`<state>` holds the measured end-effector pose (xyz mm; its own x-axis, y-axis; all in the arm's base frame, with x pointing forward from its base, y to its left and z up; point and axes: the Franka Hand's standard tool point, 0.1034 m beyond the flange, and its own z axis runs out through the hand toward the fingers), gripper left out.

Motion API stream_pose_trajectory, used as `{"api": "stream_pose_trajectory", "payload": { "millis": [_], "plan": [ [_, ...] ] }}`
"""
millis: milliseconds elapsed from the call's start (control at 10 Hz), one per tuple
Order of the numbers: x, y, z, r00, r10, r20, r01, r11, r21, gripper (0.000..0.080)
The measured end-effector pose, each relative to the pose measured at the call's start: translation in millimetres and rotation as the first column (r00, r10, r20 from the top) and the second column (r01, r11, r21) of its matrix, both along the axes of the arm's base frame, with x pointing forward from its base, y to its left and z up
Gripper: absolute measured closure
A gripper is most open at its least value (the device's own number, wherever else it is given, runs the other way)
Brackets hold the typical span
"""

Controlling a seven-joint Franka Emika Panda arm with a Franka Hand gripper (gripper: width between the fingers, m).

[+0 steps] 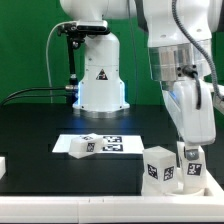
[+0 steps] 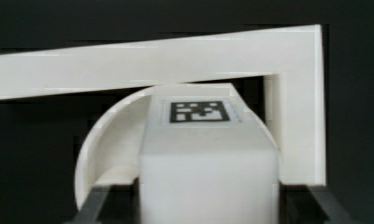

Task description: Assemble stool

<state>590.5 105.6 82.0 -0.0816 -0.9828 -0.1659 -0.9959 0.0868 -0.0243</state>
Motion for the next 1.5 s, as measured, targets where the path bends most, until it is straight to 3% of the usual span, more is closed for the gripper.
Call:
{"api": "stream_pose_trajectory", "payload": {
  "millis": [100,300,400,700,1000,1300,1400,1500],
  "plan": [
    [-0.3,0.5,-0.4,1.000,0.015,0.001,-0.015,1.000,0.000,0.0466],
    [-6.3,7.5,2.2,0.983,0.181,-0.029,-0.182,0.983,-0.006,0.0236],
    [-6.8,10.6,6.6,0.962,0.273,-0.025,-0.273,0.962,0.002,0.0176],
    [-5.8,10.9,17.5,0.831,0.555,0.028,-0.555,0.832,-0.003,0.0151],
    [-6.9,11.0,15.6,0.690,0.722,0.050,-0.722,0.692,-0.025,0.0150],
    [1.4,12.1,22.2,0.185,0.979,0.083,-0.970,0.195,-0.142,0.0150],
    [0.9,13.8,21.7,0.076,0.994,0.077,-0.984,0.088,-0.155,0.0150],
    [1.1,11.9,21.4,0.035,0.996,0.076,-0.986,0.047,-0.160,0.0150]
  ]
}}
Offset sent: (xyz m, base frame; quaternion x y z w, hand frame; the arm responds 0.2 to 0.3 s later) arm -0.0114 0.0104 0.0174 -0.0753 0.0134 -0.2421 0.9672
